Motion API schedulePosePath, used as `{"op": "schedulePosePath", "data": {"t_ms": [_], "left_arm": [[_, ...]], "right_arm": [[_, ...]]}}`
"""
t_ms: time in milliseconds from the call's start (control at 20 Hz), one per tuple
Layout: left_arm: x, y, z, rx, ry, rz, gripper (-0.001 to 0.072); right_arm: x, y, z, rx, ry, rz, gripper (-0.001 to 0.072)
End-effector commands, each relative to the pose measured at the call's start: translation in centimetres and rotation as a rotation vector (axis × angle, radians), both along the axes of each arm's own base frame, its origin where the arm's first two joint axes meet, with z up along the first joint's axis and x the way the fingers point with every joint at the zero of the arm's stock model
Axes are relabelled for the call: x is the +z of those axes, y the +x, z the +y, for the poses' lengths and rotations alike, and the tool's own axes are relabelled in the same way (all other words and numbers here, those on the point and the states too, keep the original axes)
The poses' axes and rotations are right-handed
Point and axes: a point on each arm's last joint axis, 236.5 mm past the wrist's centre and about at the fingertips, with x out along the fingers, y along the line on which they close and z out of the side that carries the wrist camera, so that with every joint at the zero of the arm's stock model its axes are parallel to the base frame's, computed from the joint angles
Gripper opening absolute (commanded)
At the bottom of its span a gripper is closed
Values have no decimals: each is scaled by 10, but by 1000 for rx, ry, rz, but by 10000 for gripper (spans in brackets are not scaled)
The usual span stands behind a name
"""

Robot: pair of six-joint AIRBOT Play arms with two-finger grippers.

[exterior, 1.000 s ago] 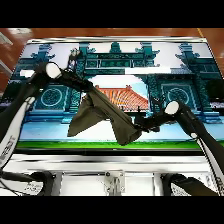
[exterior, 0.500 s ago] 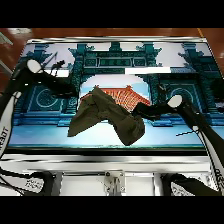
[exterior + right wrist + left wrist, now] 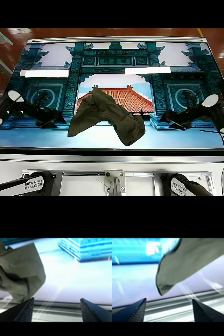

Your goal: Fold the shirts.

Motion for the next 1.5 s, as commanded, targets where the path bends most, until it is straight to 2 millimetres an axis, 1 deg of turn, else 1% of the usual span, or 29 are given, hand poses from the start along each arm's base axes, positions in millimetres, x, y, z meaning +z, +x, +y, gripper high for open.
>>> {"op": "schedulePosePath", "data": {"t_ms": [0, 100, 250, 450, 600, 750, 800, 850, 900, 950, 1000, 1050, 1200, 1350, 1450], "left_arm": [[-34, -17, -21, 111, -91, 4, 716], [-42, -14, -23, 125, -86, -17, 715], [-49, -12, -26, 113, -77, -21, 715], [-65, -21, -37, 74, -81, 36, 715], [-70, -25, -42, 47, -82, 49, 714], [-72, -17, -43, 89, -80, 36, 701], [-73, -13, -42, 119, -76, 33, 553], [-73, -10, -42, 130, -75, 25, 358], [-73, -8, -41, 135, -74, 19, 223], [-73, -8, -41, 131, -74, 17, 121], [-73, -9, -42, 116, -76, 11, 64], [-73, -9, -42, 102, -78, 5, 38], [-68, -7, -41, 88, -77, -21, 38], [-56, 2, -41, 78, -75, -70, 38], [-50, 7, -40, 76, -74, -94, 38]], "right_arm": [[-8, -18, 17, -33, 131, 45, 683], [-10, -15, 25, -56, 166, 35, 683], [-11, -15, 25, -61, 167, 33, 683], [-10, -13, 27, -69, 178, 32, 683], [-7, -11, 31, -82, 201, 28, 683], [-11, -16, 40, -105, 242, 49, 683], [-15, -21, 44, -117, 260, 65, 683], [-20, -26, 49, -132, 280, 82, 683], [-26, -32, 55, -141, 298, 99, 683], [-34, -39, 61, -128, 292, 115, 683], [-41, -45, 70, -105, 281, 122, 683], [-47, -49, 81, -71, 264, 117, 682], [-59, -50, 106, 1, 214, 93, 683], [-69, -64, 131, 48, 231, 159, 683], [-75, -65, 151, 73, 245, 157, 683]]}}
